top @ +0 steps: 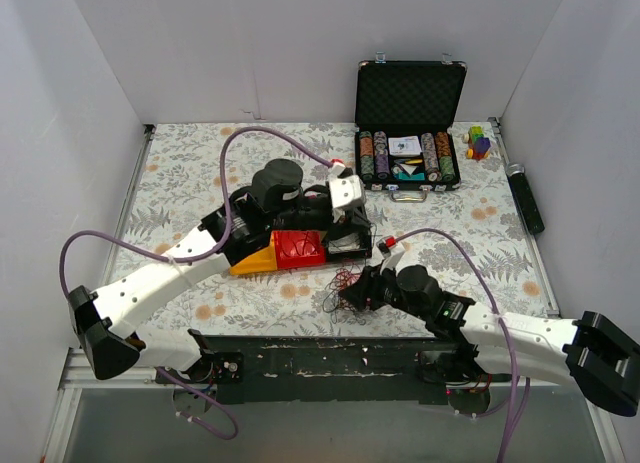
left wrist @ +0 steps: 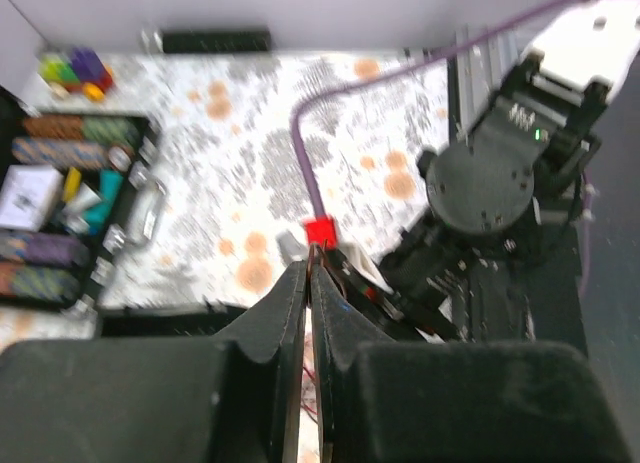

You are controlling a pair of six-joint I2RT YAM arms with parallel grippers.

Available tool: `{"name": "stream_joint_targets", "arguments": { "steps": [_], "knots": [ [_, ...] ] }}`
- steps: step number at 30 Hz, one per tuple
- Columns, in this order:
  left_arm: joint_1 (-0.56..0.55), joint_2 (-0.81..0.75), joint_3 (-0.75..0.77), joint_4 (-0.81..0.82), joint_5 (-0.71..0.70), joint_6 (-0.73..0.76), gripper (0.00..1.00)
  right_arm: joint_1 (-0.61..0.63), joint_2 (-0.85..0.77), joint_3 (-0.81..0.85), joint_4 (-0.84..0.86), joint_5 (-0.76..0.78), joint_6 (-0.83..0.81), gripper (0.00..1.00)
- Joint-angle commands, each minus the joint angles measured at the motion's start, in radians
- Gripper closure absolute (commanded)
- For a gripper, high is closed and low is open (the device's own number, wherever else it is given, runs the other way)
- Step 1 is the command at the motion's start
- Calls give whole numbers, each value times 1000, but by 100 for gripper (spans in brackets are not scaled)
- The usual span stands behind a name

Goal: Untangle the cables
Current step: Untie the cable.

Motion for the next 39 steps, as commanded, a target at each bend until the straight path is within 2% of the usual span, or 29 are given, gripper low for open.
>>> {"name": "stream_joint_targets", "arguments": {
  "steps": [1, 6, 12, 20, 28, 35, 39],
  "knots": [
    [-5, -55, 140, 94, -22, 71, 100, 6, -45, -45, 35, 46, 46, 42],
    [-5, -39, 244, 209, -33, 137, 100, 12, -64, -74, 23, 67, 63, 39],
    [-5, -33, 332, 434, -103, 143, 98, 23, -67, -90, 6, 89, 80, 38],
    [-5, 7, 507, 468, -93, 179, 95, 31, -62, -113, -26, 129, 92, 38],
    [-5, 28, 596, 654, -148, 381, 100, 39, -39, -128, -72, 167, 114, 34],
    [-6, 62, 669, 822, -171, 602, 99, 43, -39, -134, -101, 196, 129, 33],
    [-5, 79, 729, 838, -140, 691, 99, 43, -38, -133, -153, 231, 146, 34]
  ]
}}
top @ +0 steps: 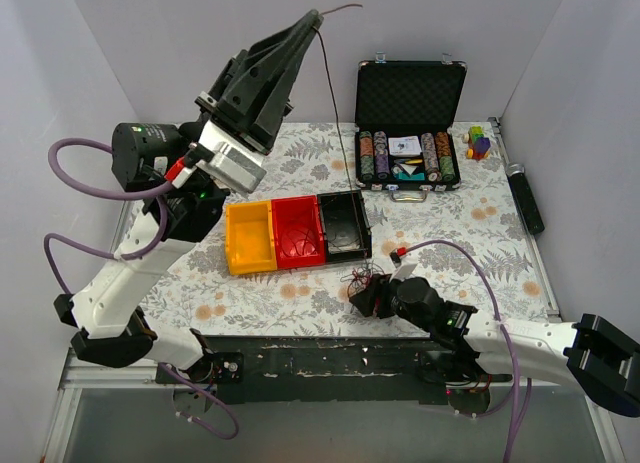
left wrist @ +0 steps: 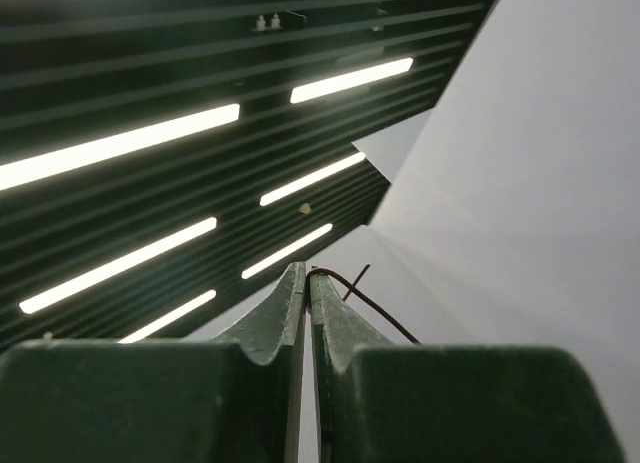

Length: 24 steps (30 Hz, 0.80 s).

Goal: Untangle the cables
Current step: Untie the cable.

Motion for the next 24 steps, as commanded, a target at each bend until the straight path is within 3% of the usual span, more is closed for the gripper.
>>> {"name": "stream_joint_targets", "arguments": {
  "steps": [1, 6, 10, 18, 24],
  "knots": [
    [-5, -1, 107, 136, -6, 163, 99, 5, 7, -17, -115, 67, 30, 34],
    [-5, 51, 231, 142, 37, 252, 99, 5, 21, -22, -154, 77, 56, 34],
    [-5, 88, 338, 85, 9, 220, 99, 5, 30, -23, -177, 78, 70, 34],
    [-3, -179, -183, -22, -37, 33, 99, 5, -152, 39, -302, 117, 20, 35],
    [-5, -302, -462, -264, -2, -91, 100, 5, -309, 118, -480, 169, -22, 37]
  ]
}}
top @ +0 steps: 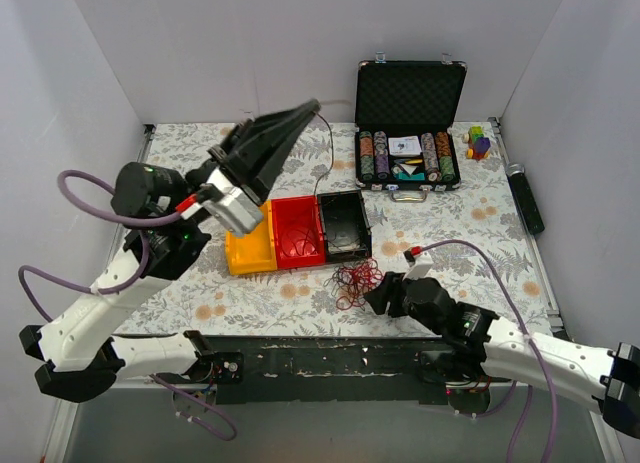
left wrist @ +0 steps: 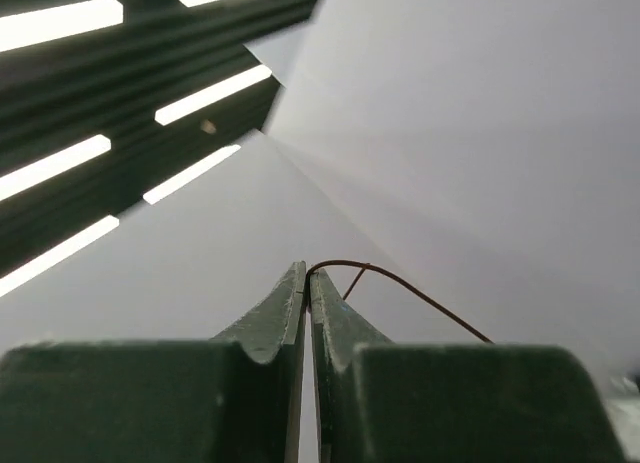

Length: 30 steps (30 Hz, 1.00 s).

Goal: Untangle the cables
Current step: Untie the cable.

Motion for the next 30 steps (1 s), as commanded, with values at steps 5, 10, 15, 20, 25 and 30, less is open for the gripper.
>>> {"name": "stream_joint_targets", "arguments": {
  "steps": [5, 10, 15, 20, 25, 30],
  "knots": [
    [-5, -163, -278, -398, 123, -134, 100, 4, -163, 92, -214, 77, -29, 40],
    [-5, -199, -268, -685, 195, -88, 100, 4, -178, 96, -209, 104, -39, 41],
    [-5, -244, -399, -960, 175, 45, 100, 4, -105, 145, -150, 126, -79, 41],
    [-5, -363, -700, -816, 146, 26, 100, 6, -29, 198, -110, 106, -98, 41],
    [-3, -265, -776, -600, 131, -229, 96, 4, 4, 199, -58, 66, -96, 41],
    [-3, -131, -796, -416, 138, -474, 86, 6, 17, 185, 2, 48, -82, 41]
  ]
}}
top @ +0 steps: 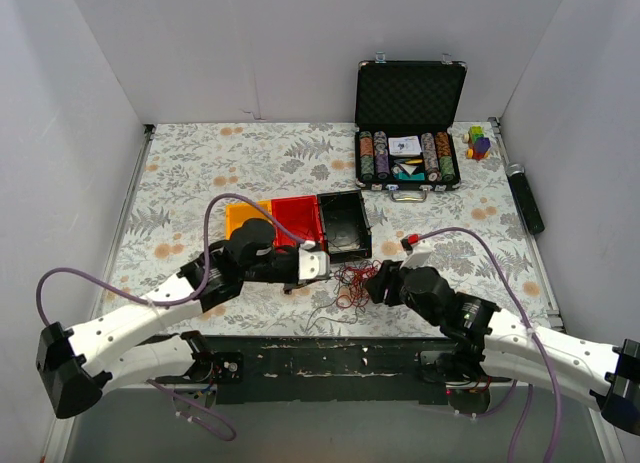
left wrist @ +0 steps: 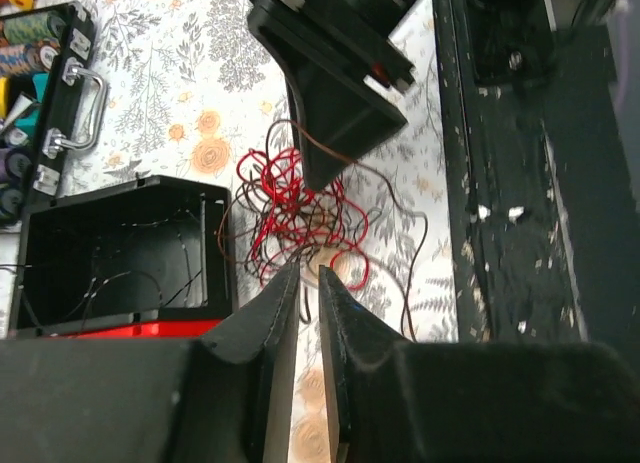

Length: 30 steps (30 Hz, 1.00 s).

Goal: Untangle the cables
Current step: Untie the cable.

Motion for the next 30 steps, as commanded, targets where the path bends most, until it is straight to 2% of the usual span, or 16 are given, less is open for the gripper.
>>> {"name": "stream_joint_targets", "arguments": {
  "steps": [1, 10, 11, 17, 26, 30],
  "knots": [
    [-5, 75, -21, 225, 25, -244, 85, 7, 9, 27, 111, -19, -1, 41],
    [-5, 202, -61, 322, 122, -277, 82, 13, 25, 30, 118, -33, -4, 41],
    [-5, 214, -53, 322, 137, -284, 80, 13, 21, 25, 121, -33, -1, 0],
    [-9, 279, 5, 354, 202, -360, 63, 15, 32, 16, 147, -41, 2, 0],
    [-15, 314, -2, 360, 225, -397, 58, 23, 54, 22, 162, -39, -6, 0],
    [-22, 316, -30, 362, 162, -389, 59, 23, 40, 18, 136, -31, -6, 0]
  ]
}}
